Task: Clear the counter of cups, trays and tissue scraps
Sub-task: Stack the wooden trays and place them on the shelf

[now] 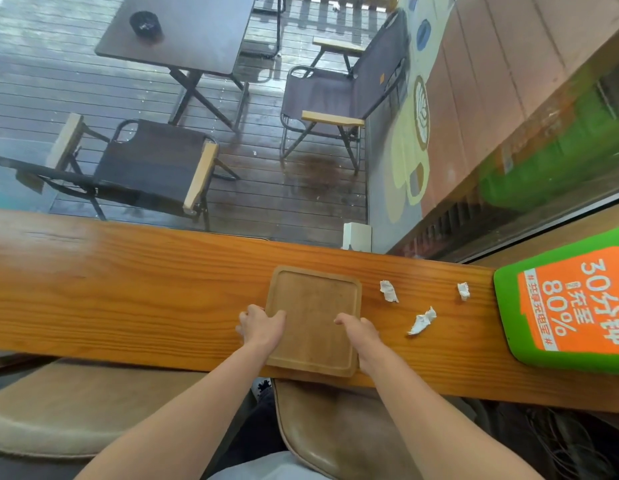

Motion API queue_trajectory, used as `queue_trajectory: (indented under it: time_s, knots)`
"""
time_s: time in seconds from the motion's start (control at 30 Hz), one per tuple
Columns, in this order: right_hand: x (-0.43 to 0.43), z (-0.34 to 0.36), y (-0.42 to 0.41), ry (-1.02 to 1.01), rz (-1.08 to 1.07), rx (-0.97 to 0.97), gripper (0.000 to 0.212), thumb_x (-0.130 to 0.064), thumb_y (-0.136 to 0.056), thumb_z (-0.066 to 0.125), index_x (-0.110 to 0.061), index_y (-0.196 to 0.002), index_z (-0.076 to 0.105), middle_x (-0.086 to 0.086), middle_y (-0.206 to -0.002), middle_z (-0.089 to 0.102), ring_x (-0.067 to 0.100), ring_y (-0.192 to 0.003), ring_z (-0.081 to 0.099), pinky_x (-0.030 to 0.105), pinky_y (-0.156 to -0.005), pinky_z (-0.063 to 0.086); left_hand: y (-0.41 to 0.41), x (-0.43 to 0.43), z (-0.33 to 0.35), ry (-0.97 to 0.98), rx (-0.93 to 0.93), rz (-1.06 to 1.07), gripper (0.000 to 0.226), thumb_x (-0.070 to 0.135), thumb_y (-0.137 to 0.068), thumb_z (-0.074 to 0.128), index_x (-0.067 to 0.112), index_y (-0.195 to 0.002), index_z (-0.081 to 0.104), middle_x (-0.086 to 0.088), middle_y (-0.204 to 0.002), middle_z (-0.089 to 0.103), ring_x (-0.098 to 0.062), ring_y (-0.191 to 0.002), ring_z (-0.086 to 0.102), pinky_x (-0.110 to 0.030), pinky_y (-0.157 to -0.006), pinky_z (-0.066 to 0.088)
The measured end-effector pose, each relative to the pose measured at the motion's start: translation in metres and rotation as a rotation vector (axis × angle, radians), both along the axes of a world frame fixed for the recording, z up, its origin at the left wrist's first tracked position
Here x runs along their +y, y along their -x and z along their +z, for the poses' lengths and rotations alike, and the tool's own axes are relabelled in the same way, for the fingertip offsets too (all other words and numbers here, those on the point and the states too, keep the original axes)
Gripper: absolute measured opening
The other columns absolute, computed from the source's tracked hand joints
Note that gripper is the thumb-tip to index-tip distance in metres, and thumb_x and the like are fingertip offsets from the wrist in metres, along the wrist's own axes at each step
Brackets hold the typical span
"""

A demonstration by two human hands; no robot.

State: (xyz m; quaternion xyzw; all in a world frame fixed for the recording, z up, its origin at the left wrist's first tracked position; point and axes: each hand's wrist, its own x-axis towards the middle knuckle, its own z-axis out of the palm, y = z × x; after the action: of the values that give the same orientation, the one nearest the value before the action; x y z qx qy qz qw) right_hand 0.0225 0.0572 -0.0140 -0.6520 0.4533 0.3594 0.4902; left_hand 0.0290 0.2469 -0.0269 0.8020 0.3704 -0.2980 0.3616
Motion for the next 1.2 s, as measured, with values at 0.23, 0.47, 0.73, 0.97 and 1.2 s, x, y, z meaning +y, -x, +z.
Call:
queue_trajectory:
  time_s: [0.23,0.47,0.73,0.97,1.2]
  knots:
    - [0.000,0.004,0.001,-0.030,0.020,-0.002,0.087,-0.045,-0.087,0.065,-0.016,-0.156,0.019,0.006,-0.162,0.020,0.032,-0.144,0.027,0.049,-0.112,0.031,0.002,0.008,-0.002,0.049,-0.038,0.060,0.051,0.037,-0.091,0.059,0.010,-0.133,0.049,-0.012,-0.135,0.048,-0.031,-0.120,0.050,-0.047,-0.101,0.046]
    - [-0.009,0.005,0.005,-0.063,0.046,0.008,0.077,-0.044,-0.090,0.061,-0.013,-0.153,0.029,0.007,-0.157,0.035,0.030,-0.141,0.034,0.047,-0.110,0.033,-0.002,0.024,0.001,0.112,-0.031,0.080,0.052,0.036,-0.095,0.057,0.013,-0.141,0.051,-0.009,-0.140,0.055,-0.029,-0.123,0.053,-0.038,-0.093,0.045]
    - [0.000,-0.002,0.007,-0.078,-0.091,0.035,0.073,-0.044,-0.090,0.062,-0.014,-0.151,0.035,0.006,-0.155,0.038,0.029,-0.140,0.036,0.045,-0.109,0.032,-0.005,0.017,-0.003,0.117,0.023,0.069,0.052,0.039,-0.093,0.057,0.013,-0.138,0.057,-0.005,-0.127,0.063,-0.027,-0.109,0.058,-0.035,-0.089,0.048]
    - [0.000,-0.005,0.006,-0.113,-0.196,0.042,0.063,-0.047,-0.091,0.058,-0.016,-0.144,0.044,0.007,-0.148,0.047,0.030,-0.134,0.042,0.046,-0.111,0.035,-0.007,0.015,-0.005,0.162,0.072,0.120,0.051,0.043,-0.090,0.058,0.015,-0.133,0.059,-0.010,-0.137,0.058,-0.032,-0.120,0.056,-0.040,-0.097,0.048]
    - [0.001,-0.017,0.007,-0.010,-0.169,-0.001,0.059,-0.041,-0.096,0.057,-0.012,-0.146,0.042,0.007,-0.150,0.043,0.030,-0.136,0.041,0.043,-0.106,0.037,-0.006,0.022,-0.014,0.244,0.039,0.435,0.035,0.039,-0.087,0.066,0.014,-0.112,0.066,-0.006,-0.105,0.067,-0.027,-0.096,0.062,-0.040,-0.080,0.054]
